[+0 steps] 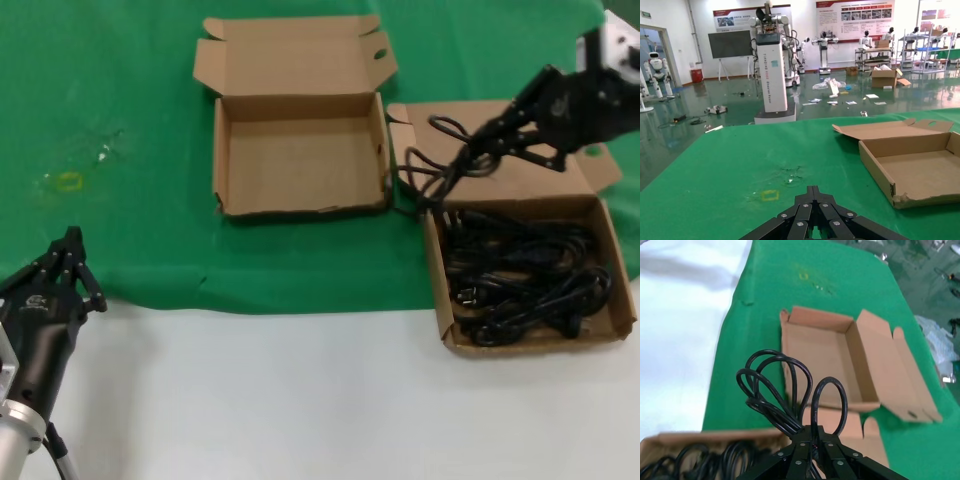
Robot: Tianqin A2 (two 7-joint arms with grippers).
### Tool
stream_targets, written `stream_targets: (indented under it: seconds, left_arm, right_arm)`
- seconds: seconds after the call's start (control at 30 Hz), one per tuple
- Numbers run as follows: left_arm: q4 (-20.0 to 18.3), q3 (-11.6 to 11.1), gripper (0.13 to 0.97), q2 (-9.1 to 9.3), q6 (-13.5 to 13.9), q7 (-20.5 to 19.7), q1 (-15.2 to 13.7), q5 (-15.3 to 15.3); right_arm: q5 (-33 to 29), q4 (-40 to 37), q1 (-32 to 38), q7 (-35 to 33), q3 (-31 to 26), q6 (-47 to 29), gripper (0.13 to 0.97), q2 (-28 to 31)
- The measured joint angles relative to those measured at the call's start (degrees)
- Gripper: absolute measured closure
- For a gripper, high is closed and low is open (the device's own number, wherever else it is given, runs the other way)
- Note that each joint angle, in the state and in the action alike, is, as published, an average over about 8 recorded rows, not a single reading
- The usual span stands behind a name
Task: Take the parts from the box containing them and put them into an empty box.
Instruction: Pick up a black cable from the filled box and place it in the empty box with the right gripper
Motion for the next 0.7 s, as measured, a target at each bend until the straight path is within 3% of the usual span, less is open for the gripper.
stream_targets:
  seconds: [0.7]
  left_arm:
    - [0.0, 0.0, 0.953, 0.0, 0.0, 0.0, 0.0, 0.0]
  right_arm:
    - [-1.55, -6.06, 2.73, -0.79, -3.0, 6.67, 0.923, -12.89]
